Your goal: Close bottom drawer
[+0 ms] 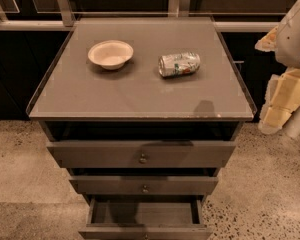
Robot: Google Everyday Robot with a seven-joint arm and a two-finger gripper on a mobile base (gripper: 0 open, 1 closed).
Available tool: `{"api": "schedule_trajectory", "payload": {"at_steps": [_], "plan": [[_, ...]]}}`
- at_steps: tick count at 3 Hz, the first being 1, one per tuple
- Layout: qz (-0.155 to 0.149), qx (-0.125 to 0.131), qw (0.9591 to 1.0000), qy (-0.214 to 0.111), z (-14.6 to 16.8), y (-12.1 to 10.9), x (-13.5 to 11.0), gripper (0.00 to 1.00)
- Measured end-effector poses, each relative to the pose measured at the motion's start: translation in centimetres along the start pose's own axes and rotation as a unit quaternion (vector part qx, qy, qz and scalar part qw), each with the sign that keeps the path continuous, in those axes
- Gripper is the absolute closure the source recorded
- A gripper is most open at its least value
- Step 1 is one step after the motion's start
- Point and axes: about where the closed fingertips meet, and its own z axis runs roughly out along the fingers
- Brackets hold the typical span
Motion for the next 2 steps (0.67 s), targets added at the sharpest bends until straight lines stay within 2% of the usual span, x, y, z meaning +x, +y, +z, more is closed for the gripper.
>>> {"api": "schedule_trajectory", "payload": {"at_steps": [1, 2], "plan": [[0.0, 0.002, 1.0, 0.0, -0.1, 0.0, 0.0, 0.0], [0.017, -0.006, 0.9998, -0.005, 1.8, 1.5, 1.6, 0.0]]}}
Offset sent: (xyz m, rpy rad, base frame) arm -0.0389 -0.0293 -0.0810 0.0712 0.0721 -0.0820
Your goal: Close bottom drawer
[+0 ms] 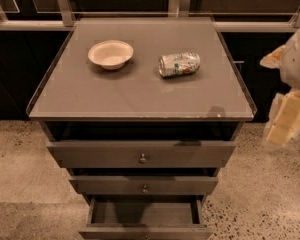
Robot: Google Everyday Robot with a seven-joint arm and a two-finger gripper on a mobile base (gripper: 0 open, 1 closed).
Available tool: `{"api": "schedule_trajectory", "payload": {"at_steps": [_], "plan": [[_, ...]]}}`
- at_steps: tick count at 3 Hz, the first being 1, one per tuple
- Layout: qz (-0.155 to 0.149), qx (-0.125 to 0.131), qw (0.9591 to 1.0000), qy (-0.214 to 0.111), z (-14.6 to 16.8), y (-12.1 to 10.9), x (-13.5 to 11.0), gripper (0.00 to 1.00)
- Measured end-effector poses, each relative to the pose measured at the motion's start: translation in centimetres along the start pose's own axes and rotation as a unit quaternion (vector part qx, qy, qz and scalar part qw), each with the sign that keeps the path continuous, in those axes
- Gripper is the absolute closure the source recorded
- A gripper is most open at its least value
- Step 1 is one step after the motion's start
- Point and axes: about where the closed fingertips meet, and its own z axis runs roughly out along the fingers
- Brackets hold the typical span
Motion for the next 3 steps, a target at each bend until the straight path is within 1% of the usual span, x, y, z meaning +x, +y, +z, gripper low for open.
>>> {"api": "schedule_trajectory", "payload": {"at_steps": [1, 2, 3], "plan": [[0.03, -0.017, 0.9986, -0.04, 4.3, 3.4, 2.9, 0.0], [0.087, -0.026, 0.9911, -0.097, 9.1, 7.6, 4.6, 0.0], [0.15, -0.061, 0.9775, -0.135, 17.3, 11.8, 5.9, 0.0]]}}
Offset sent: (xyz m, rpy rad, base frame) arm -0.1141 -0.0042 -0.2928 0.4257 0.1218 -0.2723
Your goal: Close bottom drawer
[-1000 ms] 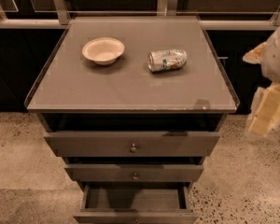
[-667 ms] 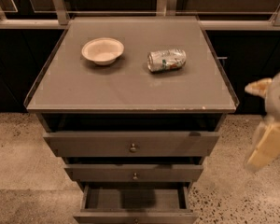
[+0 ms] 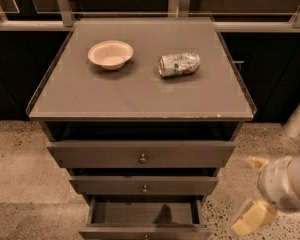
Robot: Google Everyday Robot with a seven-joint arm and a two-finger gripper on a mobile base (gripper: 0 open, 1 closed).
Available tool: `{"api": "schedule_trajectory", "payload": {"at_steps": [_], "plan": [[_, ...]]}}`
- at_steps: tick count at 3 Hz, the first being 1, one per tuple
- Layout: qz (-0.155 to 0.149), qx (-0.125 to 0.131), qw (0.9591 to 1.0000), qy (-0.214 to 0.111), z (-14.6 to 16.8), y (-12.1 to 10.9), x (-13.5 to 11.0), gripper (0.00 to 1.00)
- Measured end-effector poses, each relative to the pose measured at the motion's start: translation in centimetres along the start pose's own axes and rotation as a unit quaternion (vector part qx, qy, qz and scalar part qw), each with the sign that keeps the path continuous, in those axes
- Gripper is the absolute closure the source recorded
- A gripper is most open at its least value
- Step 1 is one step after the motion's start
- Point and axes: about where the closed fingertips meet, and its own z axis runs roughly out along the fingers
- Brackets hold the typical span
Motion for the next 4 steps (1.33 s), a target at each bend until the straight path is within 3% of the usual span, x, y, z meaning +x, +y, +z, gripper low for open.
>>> {"api": "schedule_trajectory", "payload": {"at_steps": [1, 3, 4], "plan": [[0.019, 0.0, 0.9998, 0.005, 2.8, 0.8, 2.3, 0.18], [0.018, 0.001, 0.9998, 0.005, 2.8, 0.9, 2.3, 0.64], [0.045, 0.003, 0.999, -0.009, 5.1, 1.3, 4.6, 0.88]]}}
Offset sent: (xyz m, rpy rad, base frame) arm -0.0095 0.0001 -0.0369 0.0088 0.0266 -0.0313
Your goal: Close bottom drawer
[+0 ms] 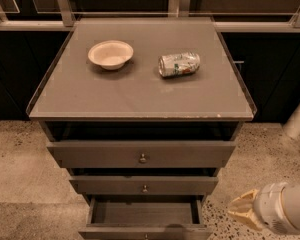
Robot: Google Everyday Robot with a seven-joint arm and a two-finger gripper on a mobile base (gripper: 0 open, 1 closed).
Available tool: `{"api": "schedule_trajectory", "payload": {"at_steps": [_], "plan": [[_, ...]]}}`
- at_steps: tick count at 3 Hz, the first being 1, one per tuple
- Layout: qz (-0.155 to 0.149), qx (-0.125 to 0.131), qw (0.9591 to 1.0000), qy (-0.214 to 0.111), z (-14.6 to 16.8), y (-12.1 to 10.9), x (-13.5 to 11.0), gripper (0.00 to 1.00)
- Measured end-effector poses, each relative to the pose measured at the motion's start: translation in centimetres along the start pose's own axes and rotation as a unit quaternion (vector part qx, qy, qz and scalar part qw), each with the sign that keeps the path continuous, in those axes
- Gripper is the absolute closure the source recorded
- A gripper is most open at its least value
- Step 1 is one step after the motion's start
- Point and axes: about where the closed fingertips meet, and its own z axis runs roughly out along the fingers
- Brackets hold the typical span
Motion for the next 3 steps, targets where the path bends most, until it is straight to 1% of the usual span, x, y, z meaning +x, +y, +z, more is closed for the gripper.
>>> {"api": "schedule_trajectory", "payload": {"at_steps": [1, 2, 3], "plan": [[0.07, -0.011, 0.9969, -0.034, 5.9, 1.0, 5.1, 1.0], [0.131, -0.028, 0.9893, -0.058, 12.1, 1.3, 9.5, 1.0], [0.178, -0.056, 0.9792, -0.08, 17.3, 1.8, 13.0, 1.0]]}}
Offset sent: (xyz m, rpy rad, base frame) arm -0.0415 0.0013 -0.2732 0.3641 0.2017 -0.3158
